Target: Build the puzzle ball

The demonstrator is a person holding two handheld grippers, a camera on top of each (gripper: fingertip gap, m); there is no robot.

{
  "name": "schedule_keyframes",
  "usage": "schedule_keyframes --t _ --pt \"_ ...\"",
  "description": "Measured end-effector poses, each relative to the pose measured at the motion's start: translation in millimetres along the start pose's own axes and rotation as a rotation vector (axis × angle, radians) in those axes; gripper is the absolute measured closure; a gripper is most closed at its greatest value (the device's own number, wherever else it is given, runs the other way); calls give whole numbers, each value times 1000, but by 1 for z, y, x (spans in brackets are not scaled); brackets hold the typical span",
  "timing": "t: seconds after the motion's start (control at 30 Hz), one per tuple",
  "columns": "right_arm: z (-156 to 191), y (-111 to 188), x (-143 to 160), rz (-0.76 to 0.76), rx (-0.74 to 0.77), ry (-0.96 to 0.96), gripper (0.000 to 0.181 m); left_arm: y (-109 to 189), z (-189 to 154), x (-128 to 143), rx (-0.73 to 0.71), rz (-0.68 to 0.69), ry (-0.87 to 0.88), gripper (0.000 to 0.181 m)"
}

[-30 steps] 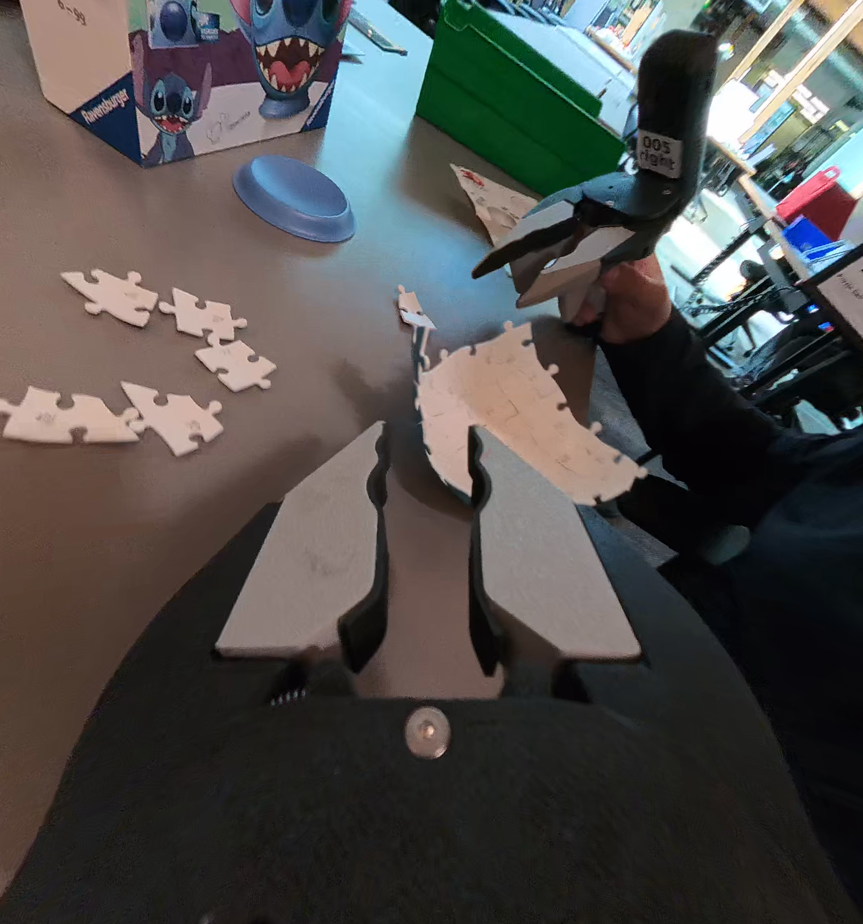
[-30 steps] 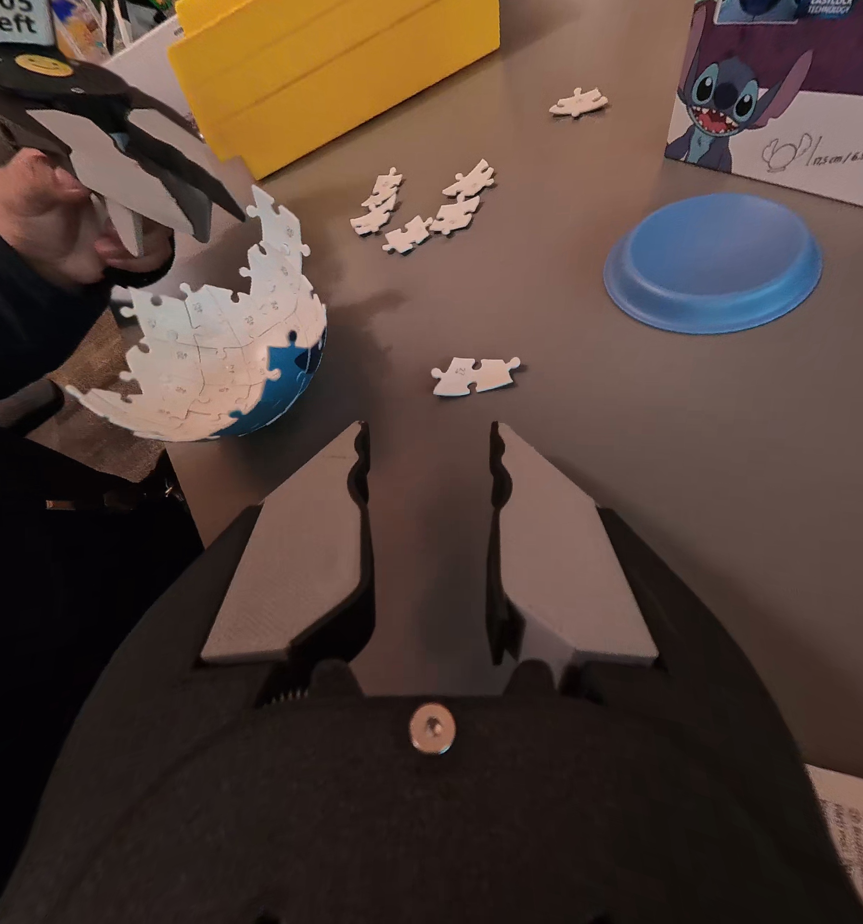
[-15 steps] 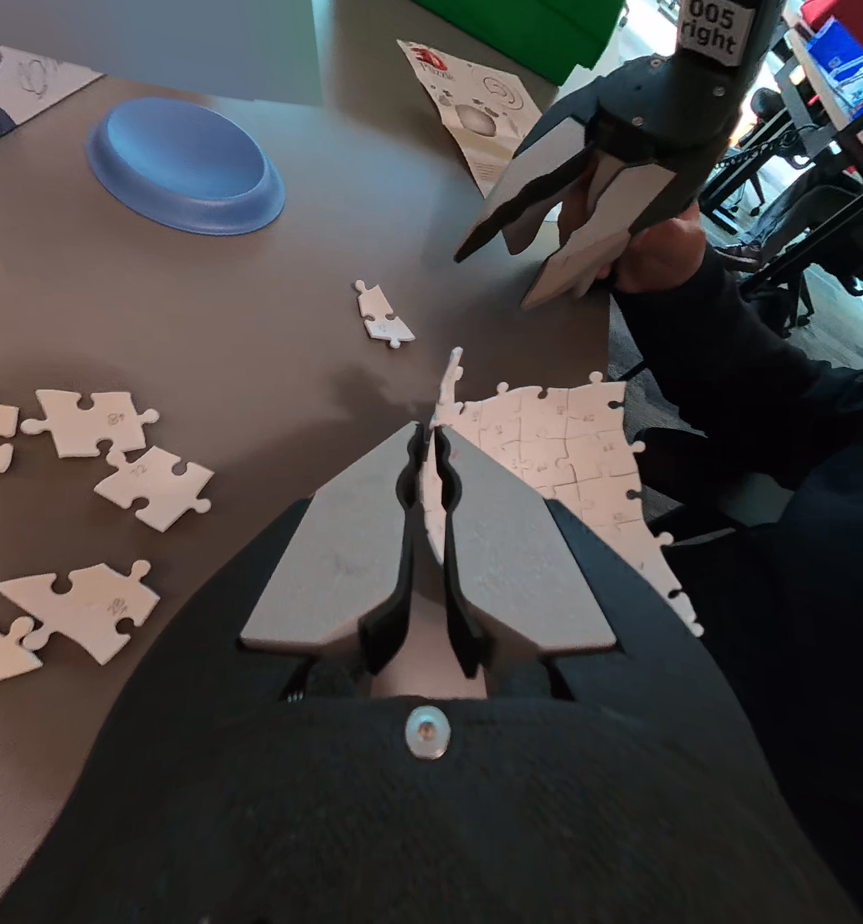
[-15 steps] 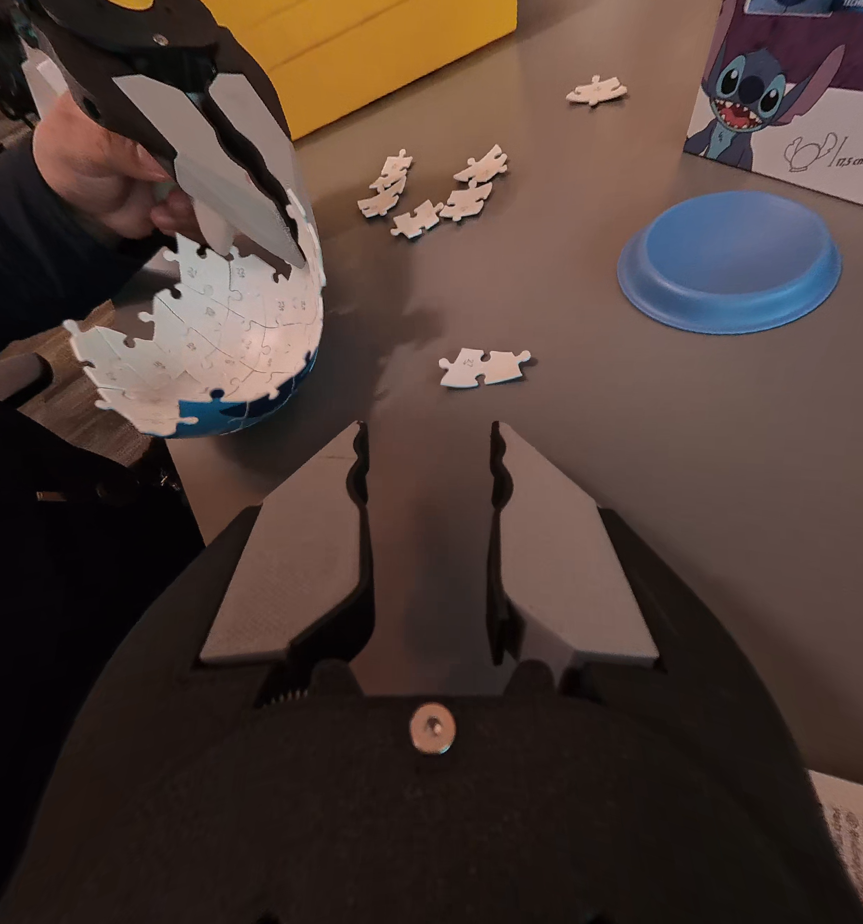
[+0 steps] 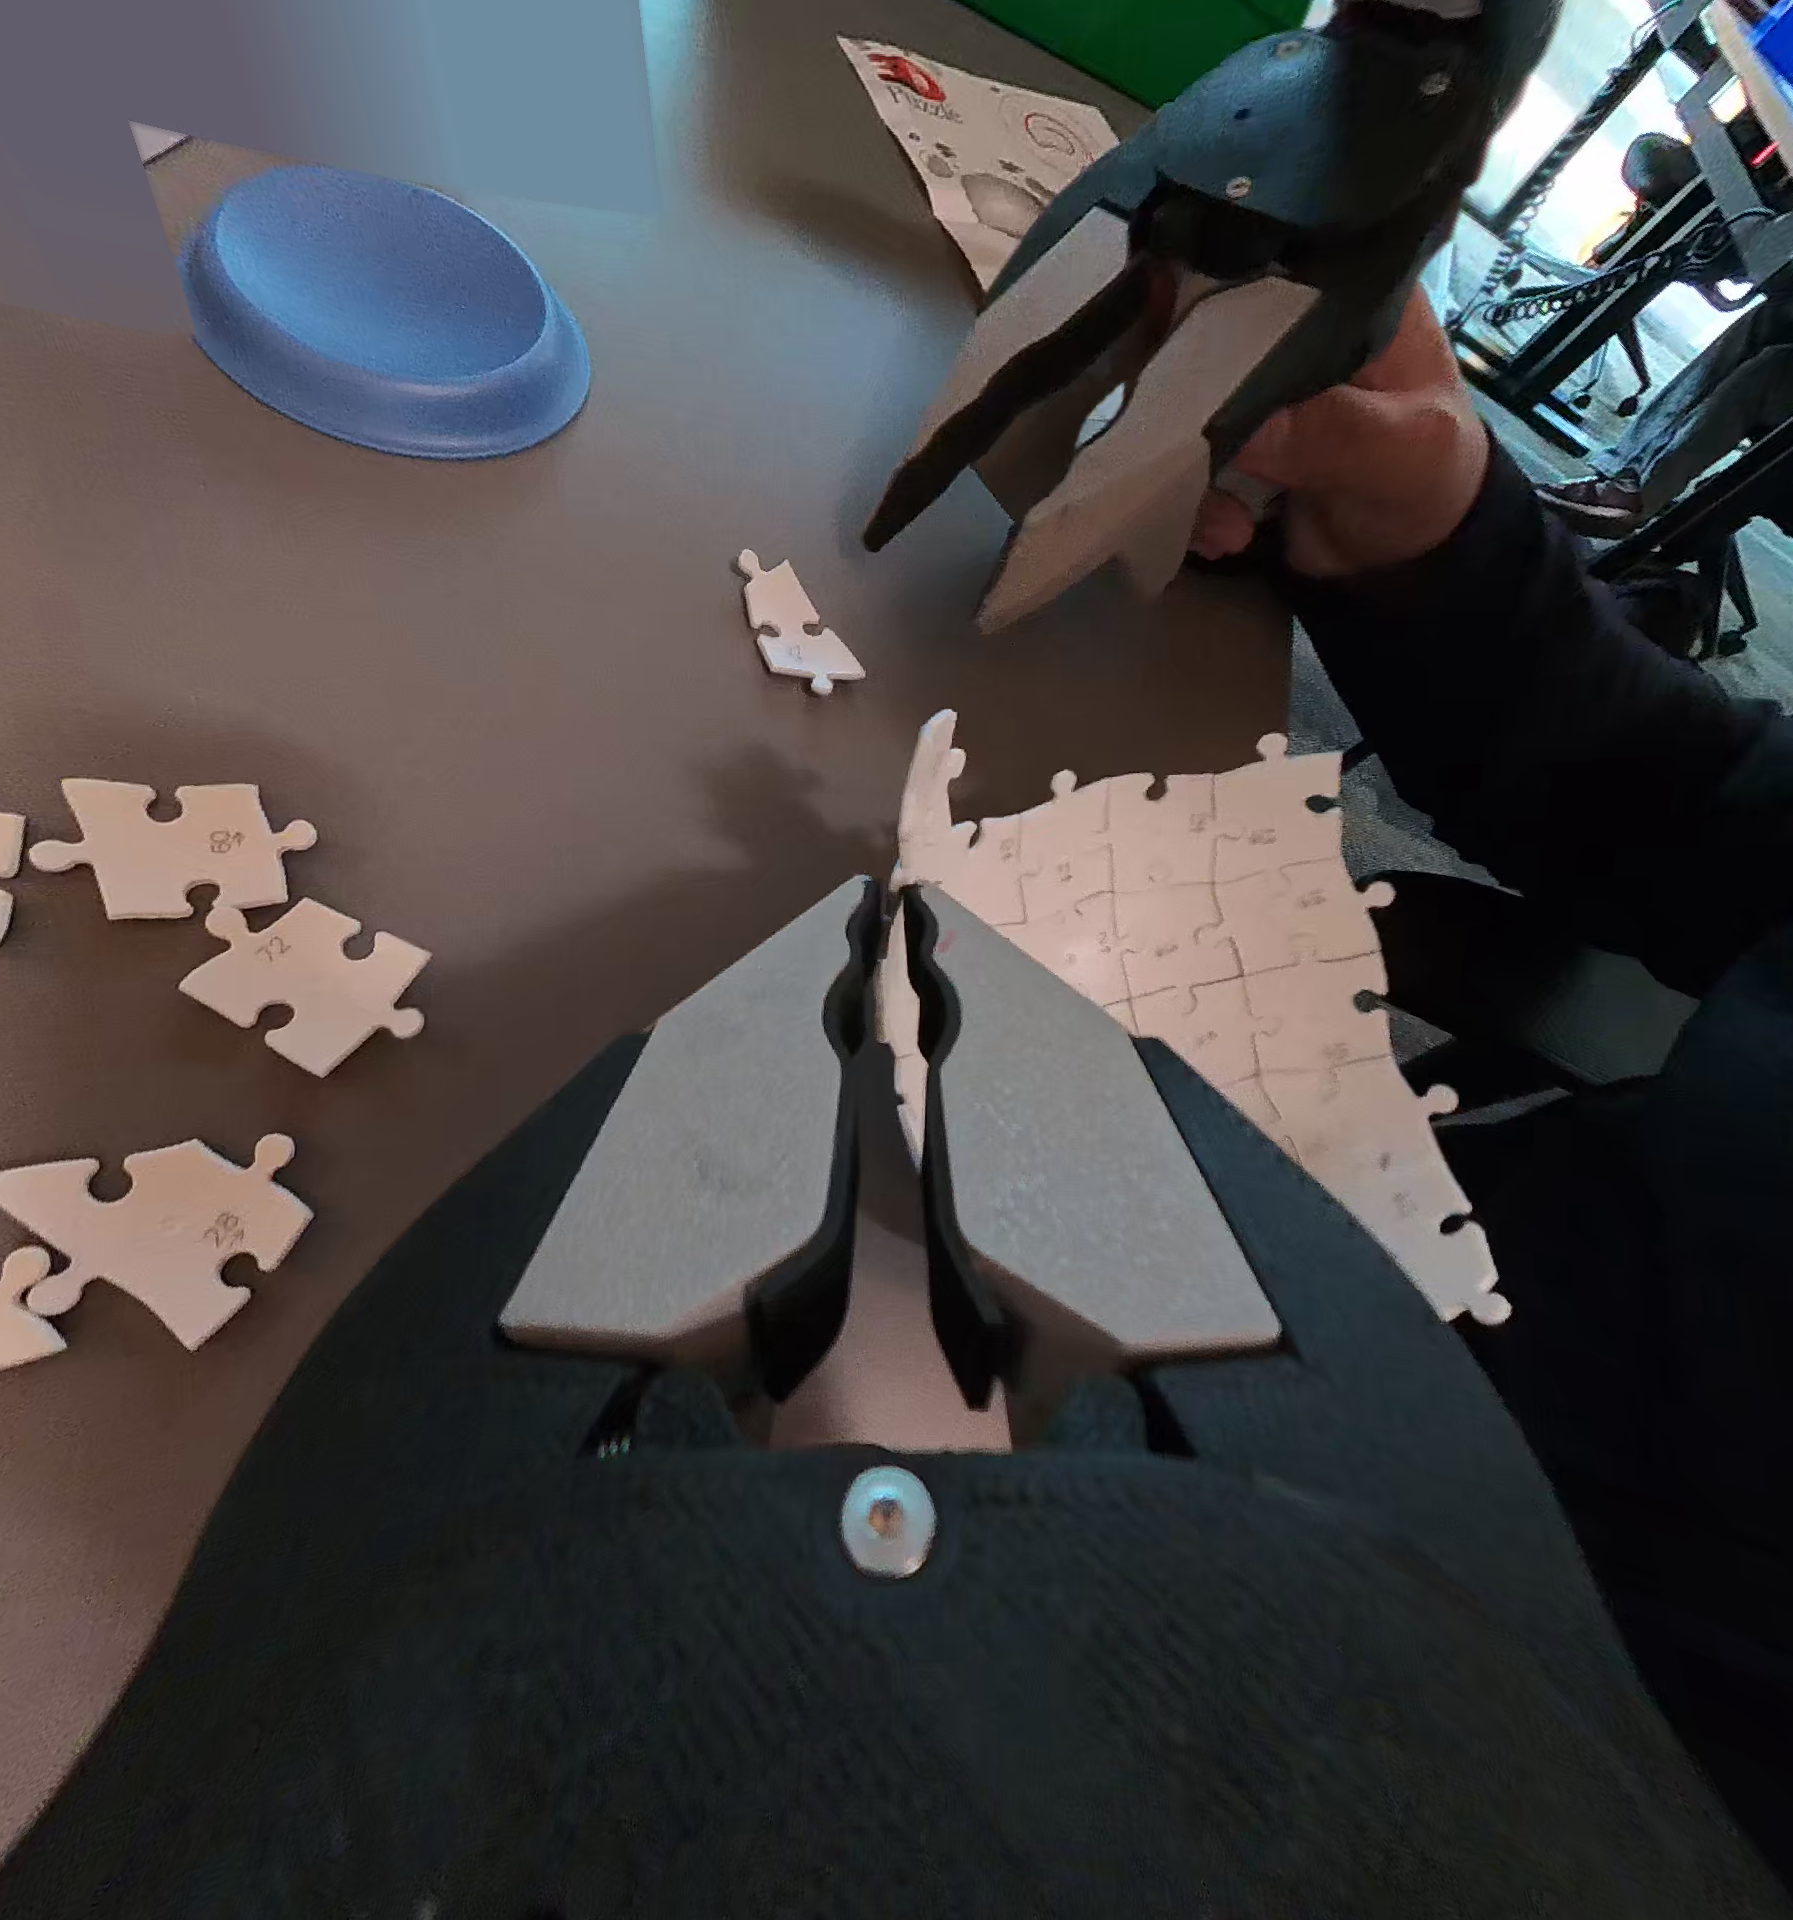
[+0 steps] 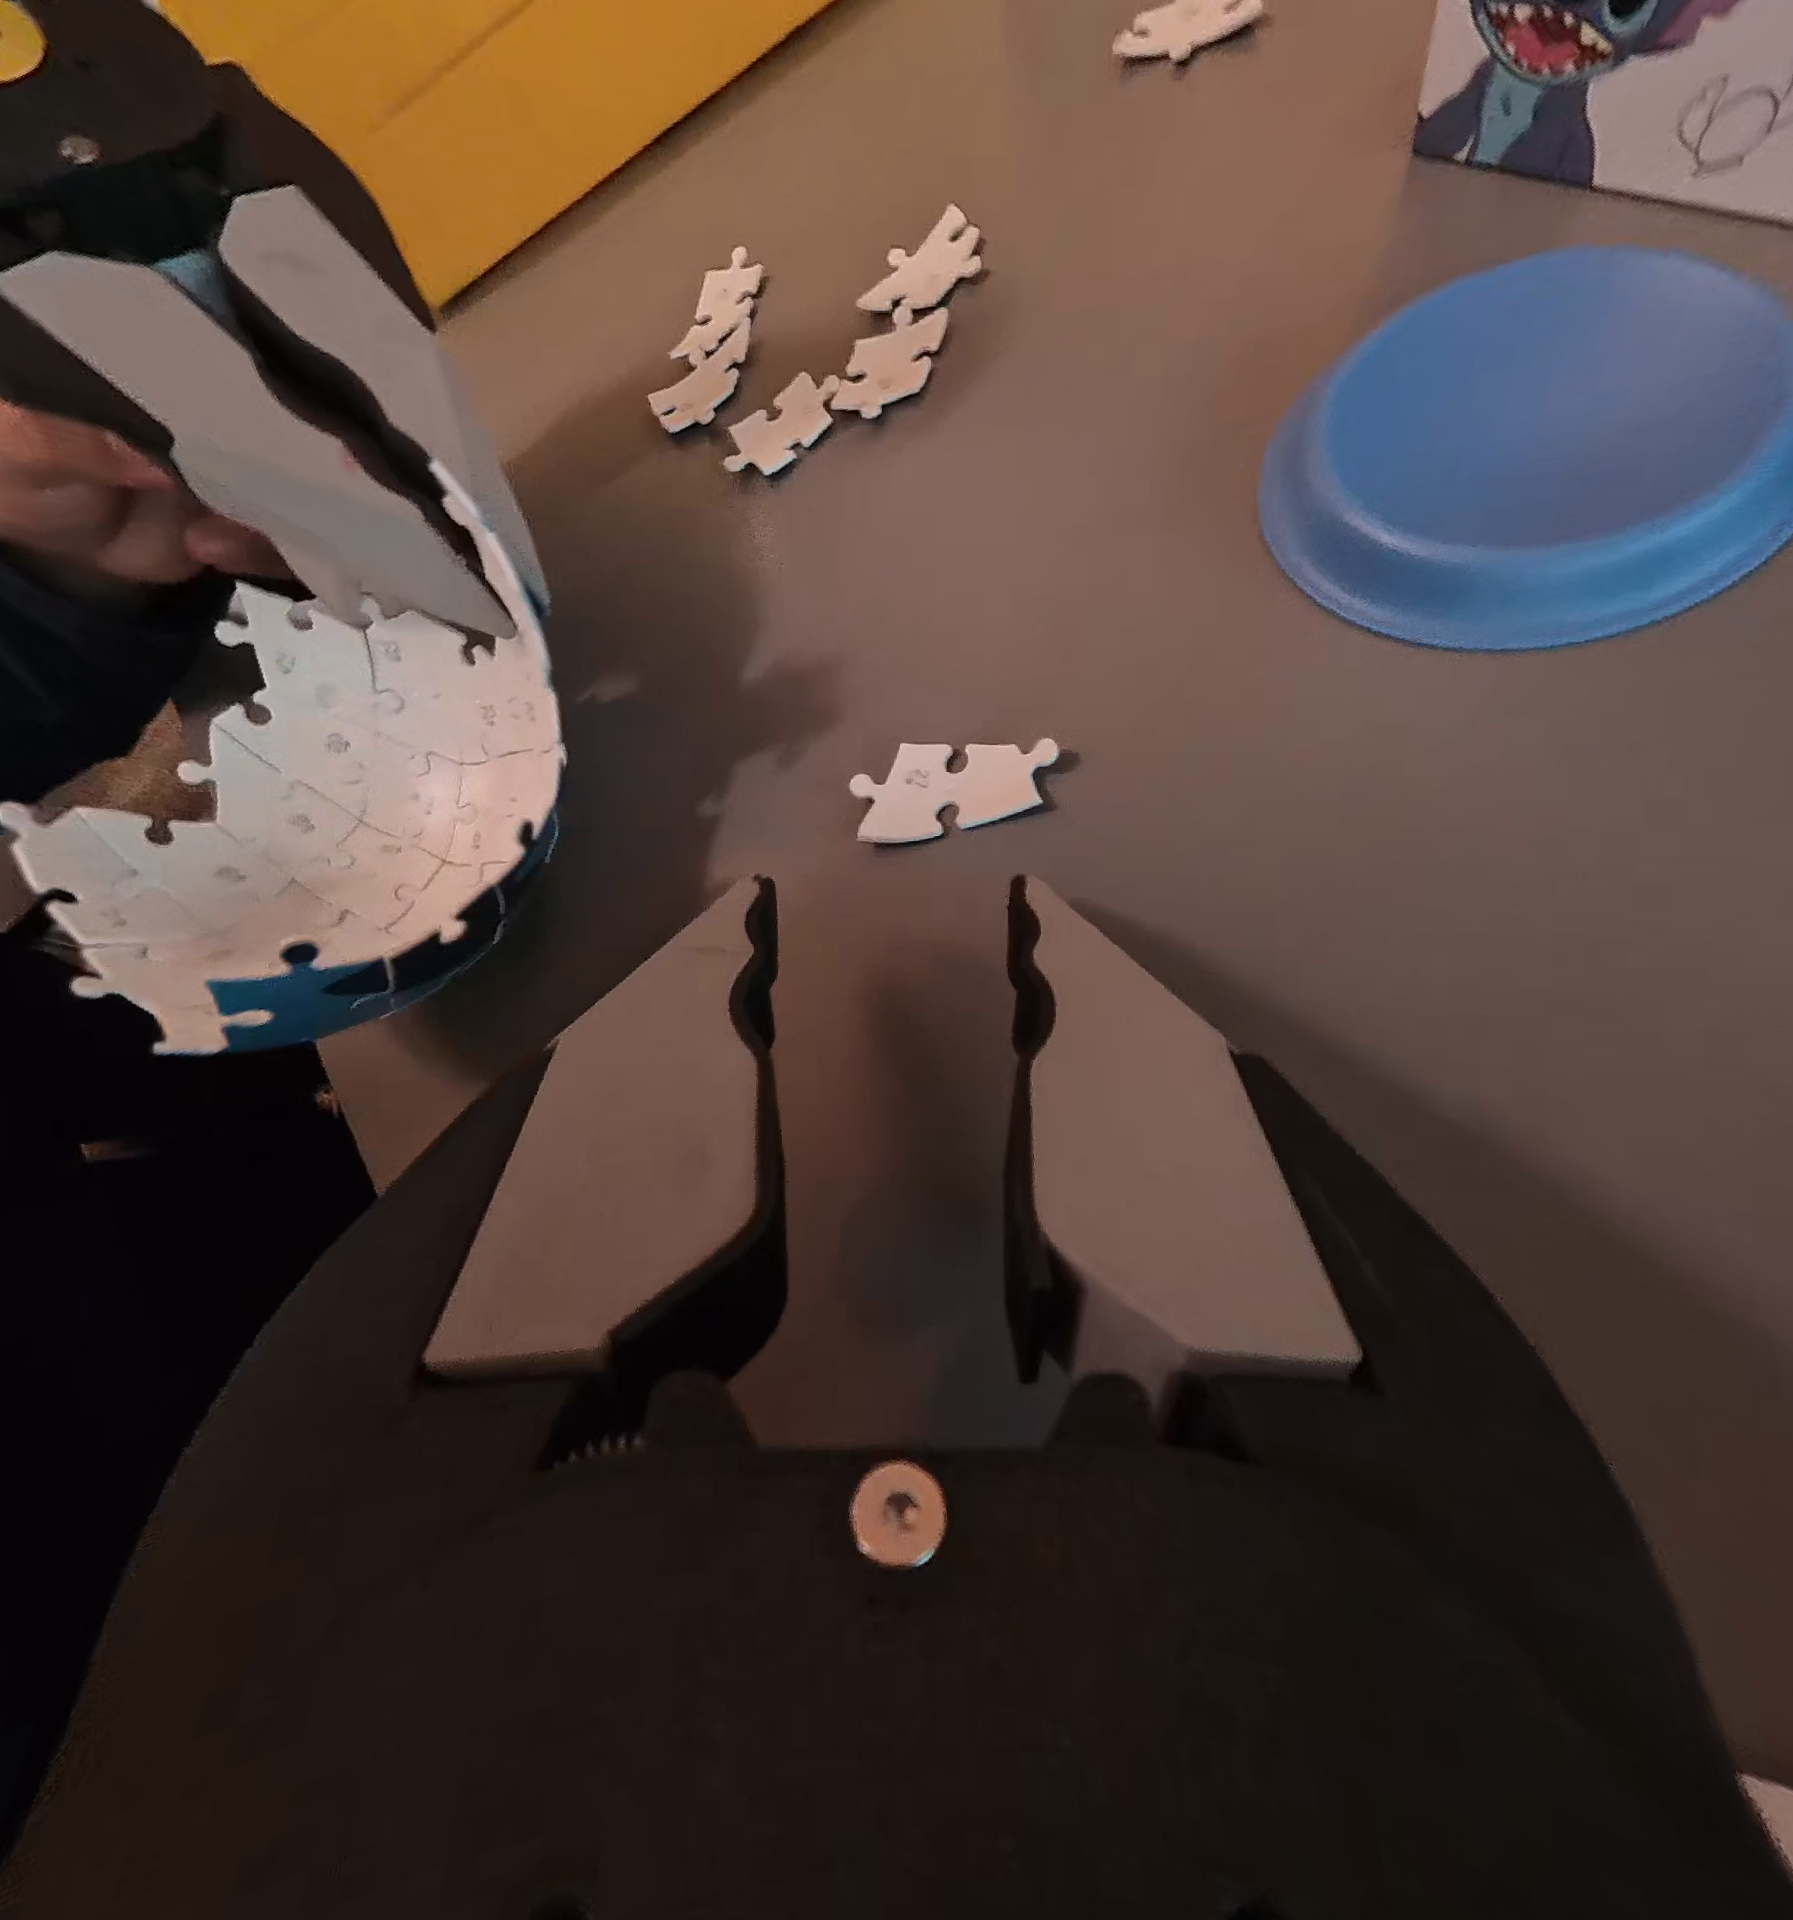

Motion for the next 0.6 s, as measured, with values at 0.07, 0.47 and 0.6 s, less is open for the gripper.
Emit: schedule_keyframes --t 0.07,0.47,0.6 --pt "-3 -4 -3 21 -10 -32 136 1 0 2 -7 -7 1 180" --pt "4 -30 -17 149 146 253 128 8 -1 6 5 -17 28 181" --pt "-1 -32 -19 135 154 287 138 9 0 7 -13 5 22 181"
Point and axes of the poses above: each gripper's, where its closed fingertips meet, y back along the fingers, x out of its underside, z = x × y across the jaws, the point moved 10 cm from there along y, back along the fingers
